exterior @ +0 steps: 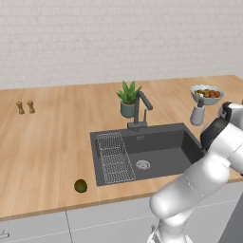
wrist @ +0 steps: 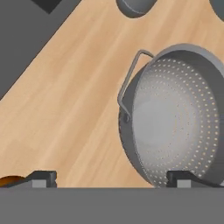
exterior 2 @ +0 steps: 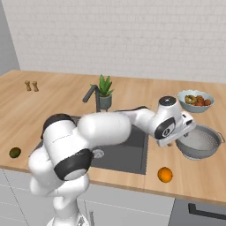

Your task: Put the colander in the sink, put the mango, orange in the colander, and turn on the sink faucet and pour water over the colander.

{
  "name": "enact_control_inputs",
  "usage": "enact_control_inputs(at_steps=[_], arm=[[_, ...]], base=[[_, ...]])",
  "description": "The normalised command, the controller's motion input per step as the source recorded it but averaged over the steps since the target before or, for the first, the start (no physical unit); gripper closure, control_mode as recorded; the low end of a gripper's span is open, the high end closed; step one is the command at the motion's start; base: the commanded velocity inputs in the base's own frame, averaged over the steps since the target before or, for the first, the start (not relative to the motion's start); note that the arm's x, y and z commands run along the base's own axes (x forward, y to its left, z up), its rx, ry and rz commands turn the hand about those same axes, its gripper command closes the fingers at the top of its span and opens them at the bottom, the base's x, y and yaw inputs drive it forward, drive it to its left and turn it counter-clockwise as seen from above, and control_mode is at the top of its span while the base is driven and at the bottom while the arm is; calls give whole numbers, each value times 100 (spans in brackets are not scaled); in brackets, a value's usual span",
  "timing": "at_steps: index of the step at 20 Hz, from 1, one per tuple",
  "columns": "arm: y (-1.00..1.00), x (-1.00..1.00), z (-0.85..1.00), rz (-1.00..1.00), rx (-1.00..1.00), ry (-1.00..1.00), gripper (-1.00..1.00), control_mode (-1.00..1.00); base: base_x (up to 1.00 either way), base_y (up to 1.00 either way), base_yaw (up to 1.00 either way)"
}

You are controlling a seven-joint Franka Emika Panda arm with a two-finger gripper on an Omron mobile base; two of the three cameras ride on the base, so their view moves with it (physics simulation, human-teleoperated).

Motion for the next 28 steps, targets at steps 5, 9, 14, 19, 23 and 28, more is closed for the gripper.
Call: enact_control_inputs(at_steps=[5,9,14,19,23,28], arm=[[-37,25,-11,0,0,7,-100,-100],[-27,21,-21,0,0,10,-100,-100],[-26,15,-10,0,0,5,-100,-100],[-29,19,0,0,2,0,-100,-100],[-9,28,-7,0,0,4,-100,-100],[-1,21,-33,0,0,12,-100,-100]], base=[[0,0,0],[0,0,0],[0,0,0],[0,0,0],[0,0,0],[0,0,0]])
